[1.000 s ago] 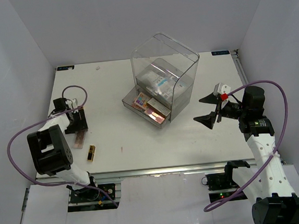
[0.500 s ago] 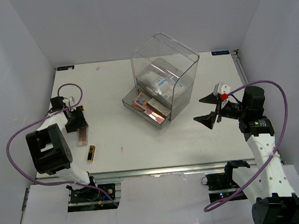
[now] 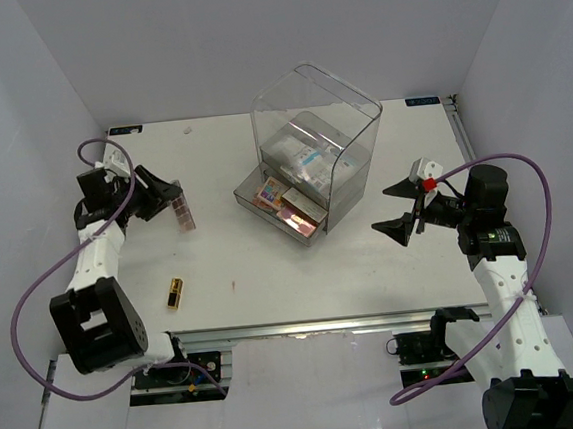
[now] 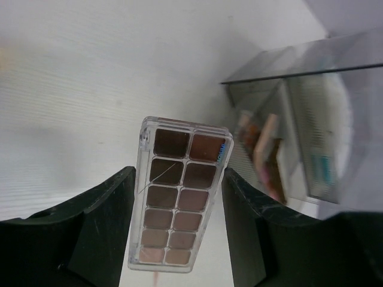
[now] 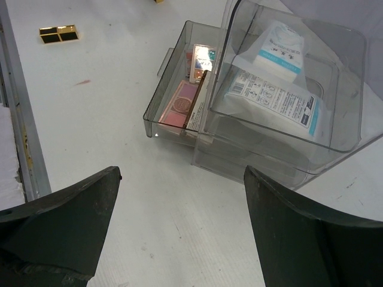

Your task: Organize the makeup

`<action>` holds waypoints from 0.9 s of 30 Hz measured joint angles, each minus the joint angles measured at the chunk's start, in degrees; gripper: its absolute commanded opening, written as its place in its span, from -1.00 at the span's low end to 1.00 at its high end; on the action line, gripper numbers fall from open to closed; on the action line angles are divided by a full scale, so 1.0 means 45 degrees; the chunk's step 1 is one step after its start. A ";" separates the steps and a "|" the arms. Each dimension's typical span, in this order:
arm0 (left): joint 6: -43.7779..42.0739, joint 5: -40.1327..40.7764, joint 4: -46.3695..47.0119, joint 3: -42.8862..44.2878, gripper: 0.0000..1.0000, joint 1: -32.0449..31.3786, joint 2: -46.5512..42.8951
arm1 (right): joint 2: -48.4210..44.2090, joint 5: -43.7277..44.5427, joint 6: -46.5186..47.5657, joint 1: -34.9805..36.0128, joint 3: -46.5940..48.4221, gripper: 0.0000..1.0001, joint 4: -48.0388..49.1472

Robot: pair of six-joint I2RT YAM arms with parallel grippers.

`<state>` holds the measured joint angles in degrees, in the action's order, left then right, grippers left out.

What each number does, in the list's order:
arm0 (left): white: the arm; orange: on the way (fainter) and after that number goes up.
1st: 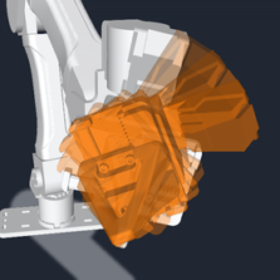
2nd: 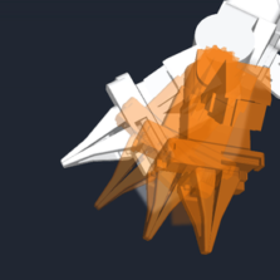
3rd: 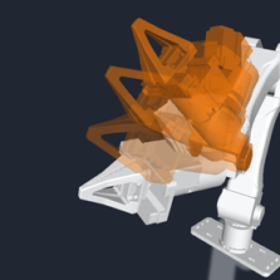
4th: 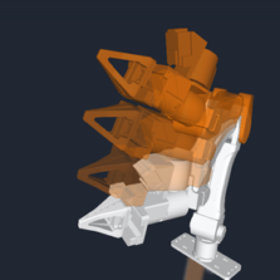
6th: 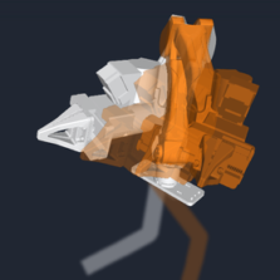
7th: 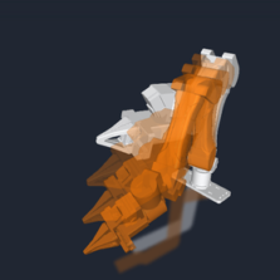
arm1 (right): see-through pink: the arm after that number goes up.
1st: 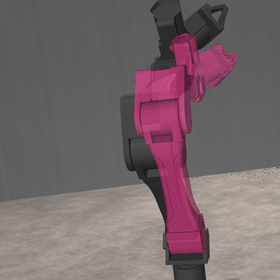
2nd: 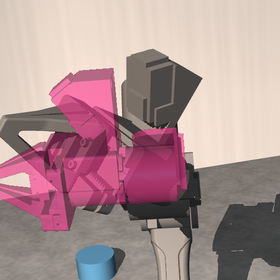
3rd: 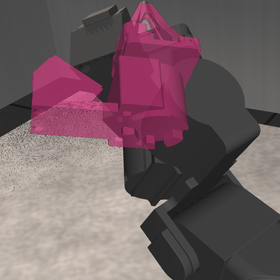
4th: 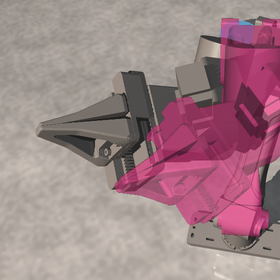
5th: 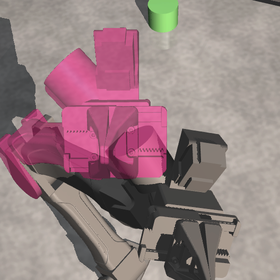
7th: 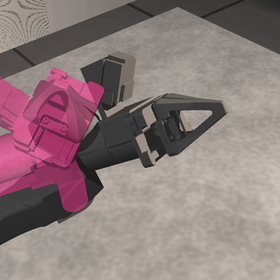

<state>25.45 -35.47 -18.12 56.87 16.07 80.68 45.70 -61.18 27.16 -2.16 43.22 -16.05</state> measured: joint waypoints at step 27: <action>0.8565 0.5050 0.1408 0.1851 -0.45 -0.8748 0.1180 | 0.0119 0.0227 0.0044 -0.0353 -0.0208 0.81 0.0043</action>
<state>63.99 -12.75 -11.79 65.20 -23.30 85.99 46.24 -60.16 27.35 -3.75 42.28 -15.86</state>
